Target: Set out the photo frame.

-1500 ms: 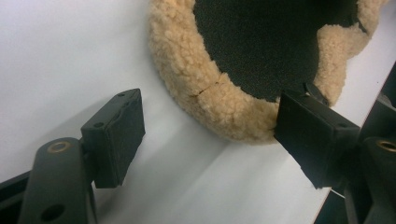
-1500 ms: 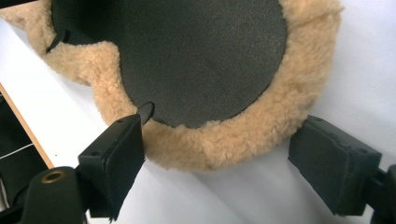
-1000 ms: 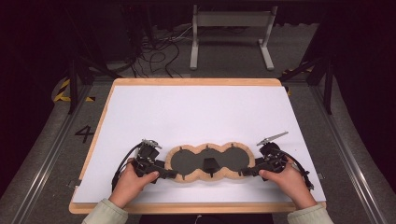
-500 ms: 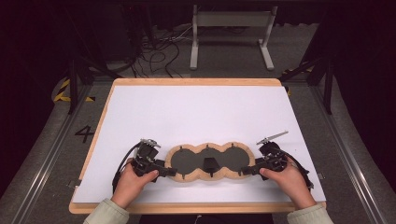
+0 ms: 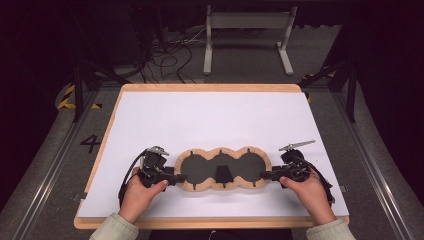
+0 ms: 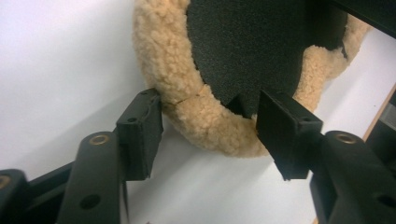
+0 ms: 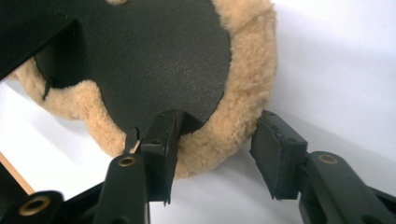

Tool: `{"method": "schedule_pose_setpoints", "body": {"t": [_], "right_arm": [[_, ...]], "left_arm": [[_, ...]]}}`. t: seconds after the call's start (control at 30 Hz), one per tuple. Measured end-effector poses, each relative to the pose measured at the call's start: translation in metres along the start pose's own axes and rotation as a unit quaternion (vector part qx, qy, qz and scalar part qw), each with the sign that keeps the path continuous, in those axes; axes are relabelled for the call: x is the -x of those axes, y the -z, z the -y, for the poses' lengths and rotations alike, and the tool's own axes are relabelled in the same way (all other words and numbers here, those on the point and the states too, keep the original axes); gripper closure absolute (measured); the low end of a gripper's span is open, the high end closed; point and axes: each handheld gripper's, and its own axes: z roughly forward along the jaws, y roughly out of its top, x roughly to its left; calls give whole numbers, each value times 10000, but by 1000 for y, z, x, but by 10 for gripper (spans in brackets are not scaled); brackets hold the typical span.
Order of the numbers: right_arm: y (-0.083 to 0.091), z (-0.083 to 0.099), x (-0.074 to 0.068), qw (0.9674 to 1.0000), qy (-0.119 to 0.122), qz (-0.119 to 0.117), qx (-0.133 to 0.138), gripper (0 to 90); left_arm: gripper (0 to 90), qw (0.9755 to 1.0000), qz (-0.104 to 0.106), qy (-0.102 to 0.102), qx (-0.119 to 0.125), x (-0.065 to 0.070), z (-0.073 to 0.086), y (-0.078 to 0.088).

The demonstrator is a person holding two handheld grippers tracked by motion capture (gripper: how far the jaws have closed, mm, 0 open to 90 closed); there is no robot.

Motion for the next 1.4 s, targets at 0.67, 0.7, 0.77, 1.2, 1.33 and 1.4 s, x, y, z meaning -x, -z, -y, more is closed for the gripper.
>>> {"method": "schedule_pose_setpoints", "body": {"t": [0.67, 0.7, 0.77, 1.2, 1.33, 1.4], "right_arm": [[13, -1, -3, 9948, -9, 309, 967, 687], [14, -2, -3, 9941, 6, 329, 1037, 687], [15, -2, -4, 9930, 35, 343, 1133, 688], [8, -2, -9, 9885, 366, 678, 1297, 685], [9, -1, -10, 9885, 410, 711, 1271, 685], [9, 0, -10, 9887, 442, 717, 1242, 685]], "left_arm": [[584, 9955, -441, -311, 776, 8, -1, 20], [590, 9951, -467, -328, 809, 8, -1, 20], [595, 9942, -553, -349, 859, 9, -1, 20], [638, 9890, -648, -618, 1178, 7, -4, 23], [640, 9897, -598, -640, 1137, 8, -3, 24], [640, 9898, -571, -671, 1120, 9, -2, 25]]}}
